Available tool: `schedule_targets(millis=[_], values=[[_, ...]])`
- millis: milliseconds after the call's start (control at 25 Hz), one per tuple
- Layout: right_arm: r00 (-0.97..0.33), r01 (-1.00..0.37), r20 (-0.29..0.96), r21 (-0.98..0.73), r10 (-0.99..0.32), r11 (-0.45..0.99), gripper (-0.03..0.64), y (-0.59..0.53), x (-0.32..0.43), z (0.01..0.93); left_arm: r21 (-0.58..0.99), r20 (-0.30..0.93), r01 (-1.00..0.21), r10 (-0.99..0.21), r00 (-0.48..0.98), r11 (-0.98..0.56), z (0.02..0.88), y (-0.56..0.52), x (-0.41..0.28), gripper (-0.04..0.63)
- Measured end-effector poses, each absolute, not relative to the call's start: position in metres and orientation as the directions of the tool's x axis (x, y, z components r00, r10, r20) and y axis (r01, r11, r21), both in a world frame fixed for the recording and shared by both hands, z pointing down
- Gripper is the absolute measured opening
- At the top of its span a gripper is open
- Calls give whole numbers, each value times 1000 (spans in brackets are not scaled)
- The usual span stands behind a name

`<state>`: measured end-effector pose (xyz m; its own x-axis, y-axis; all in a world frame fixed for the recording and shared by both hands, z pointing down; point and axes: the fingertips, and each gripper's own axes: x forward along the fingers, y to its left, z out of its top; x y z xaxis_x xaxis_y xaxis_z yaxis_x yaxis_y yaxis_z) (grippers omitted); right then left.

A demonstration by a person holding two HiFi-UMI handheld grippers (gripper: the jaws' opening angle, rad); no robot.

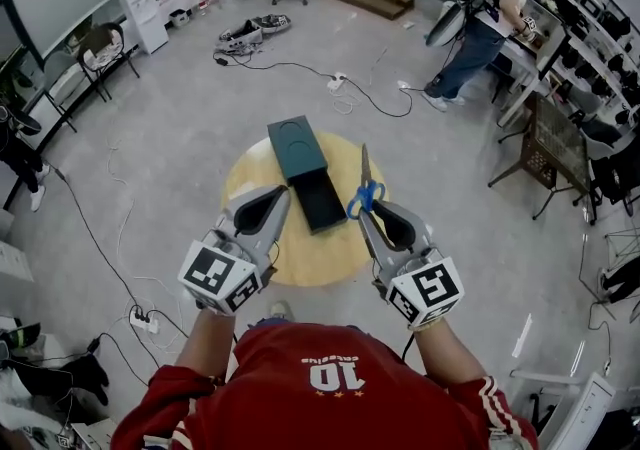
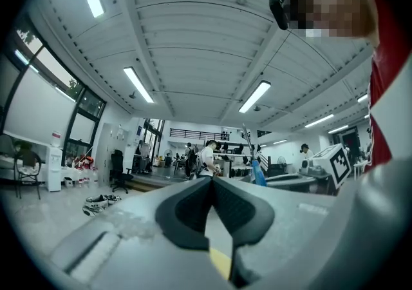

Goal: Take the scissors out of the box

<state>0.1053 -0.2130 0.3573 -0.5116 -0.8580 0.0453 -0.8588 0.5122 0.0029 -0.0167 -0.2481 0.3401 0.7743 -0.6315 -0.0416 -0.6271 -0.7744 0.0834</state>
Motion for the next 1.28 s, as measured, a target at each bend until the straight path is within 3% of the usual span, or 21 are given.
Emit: schedule_targets(millis=[280,1280], values=[[-496,-868,-28,-23,-868,496,69,-201,101,334,91,-63,-645,-651,757,-759,329,-234,-29,3],[-445,-895,-31,-23,-895,446,67,-207,99,330,83,-84,-662,-667,740,-745,319,-240,-37,3]])
